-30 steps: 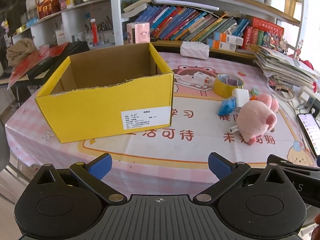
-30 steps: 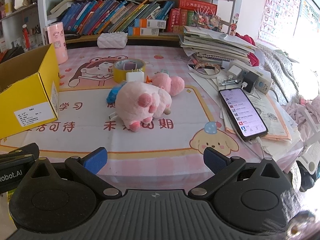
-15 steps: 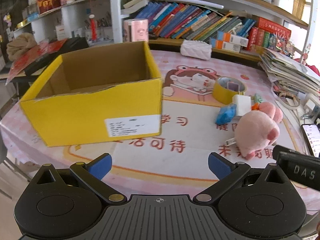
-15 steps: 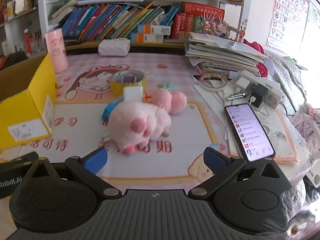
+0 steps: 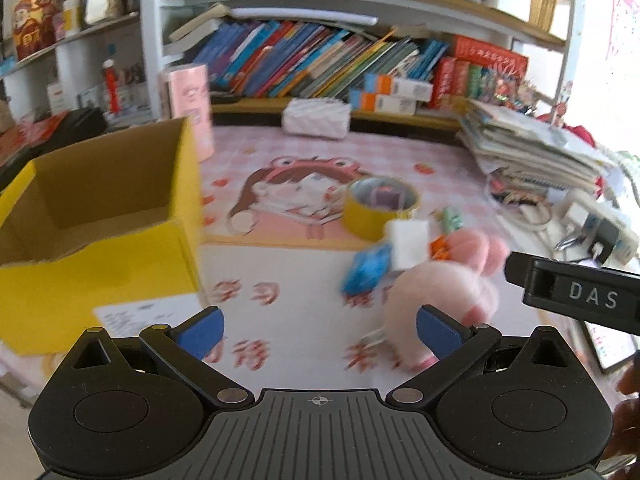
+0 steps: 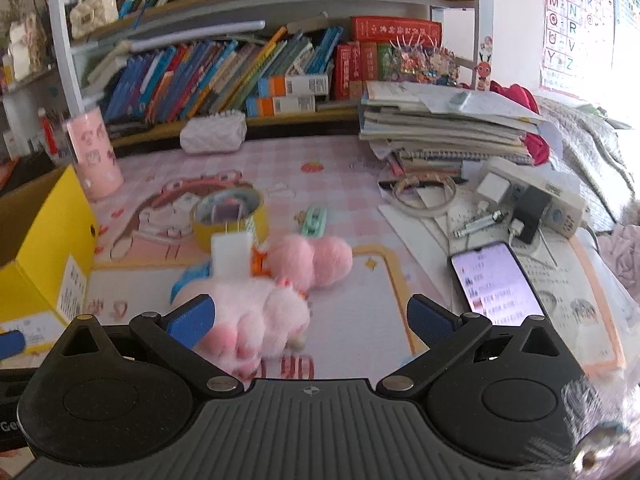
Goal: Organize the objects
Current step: 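Grasp the large pink pig with the left tool while the right tool grasps the small pig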
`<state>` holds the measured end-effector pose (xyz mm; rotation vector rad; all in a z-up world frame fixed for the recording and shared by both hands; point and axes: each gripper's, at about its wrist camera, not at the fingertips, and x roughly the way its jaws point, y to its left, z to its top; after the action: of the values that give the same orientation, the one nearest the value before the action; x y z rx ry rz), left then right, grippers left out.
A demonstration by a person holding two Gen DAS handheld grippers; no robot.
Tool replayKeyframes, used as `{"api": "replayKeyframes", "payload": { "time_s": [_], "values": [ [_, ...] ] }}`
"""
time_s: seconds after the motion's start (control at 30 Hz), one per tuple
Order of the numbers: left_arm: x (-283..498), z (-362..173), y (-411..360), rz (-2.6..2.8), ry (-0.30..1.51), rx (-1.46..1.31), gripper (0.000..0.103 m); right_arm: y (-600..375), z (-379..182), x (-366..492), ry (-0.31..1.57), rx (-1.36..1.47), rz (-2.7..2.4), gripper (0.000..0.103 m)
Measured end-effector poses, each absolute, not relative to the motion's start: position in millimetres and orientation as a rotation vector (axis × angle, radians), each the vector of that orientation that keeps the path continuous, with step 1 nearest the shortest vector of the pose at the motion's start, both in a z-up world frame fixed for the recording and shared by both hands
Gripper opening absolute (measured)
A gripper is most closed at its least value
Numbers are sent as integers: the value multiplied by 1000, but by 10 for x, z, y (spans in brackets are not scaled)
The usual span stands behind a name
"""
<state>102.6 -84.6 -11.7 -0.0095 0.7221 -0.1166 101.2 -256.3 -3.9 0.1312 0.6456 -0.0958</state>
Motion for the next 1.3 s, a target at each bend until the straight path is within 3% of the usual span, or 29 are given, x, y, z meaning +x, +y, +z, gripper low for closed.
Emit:
{"api": "replayKeyframes", "payload": {
  "time_s": [0.37, 0.9, 1.3],
  "values": [
    [1227, -164, -1297, -228, 719, 7, 103, -3127, -36, 1248, 628, 255, -125, 103],
    [1679, -572, -1730, -271, 898, 52, 103, -3481, -194, 1538, 679, 297, -40, 103],
    [1727, -570, -1648, -254, 922, 51, 89, -3350, -298, 1786, 730, 253, 78, 103]
  ]
}}
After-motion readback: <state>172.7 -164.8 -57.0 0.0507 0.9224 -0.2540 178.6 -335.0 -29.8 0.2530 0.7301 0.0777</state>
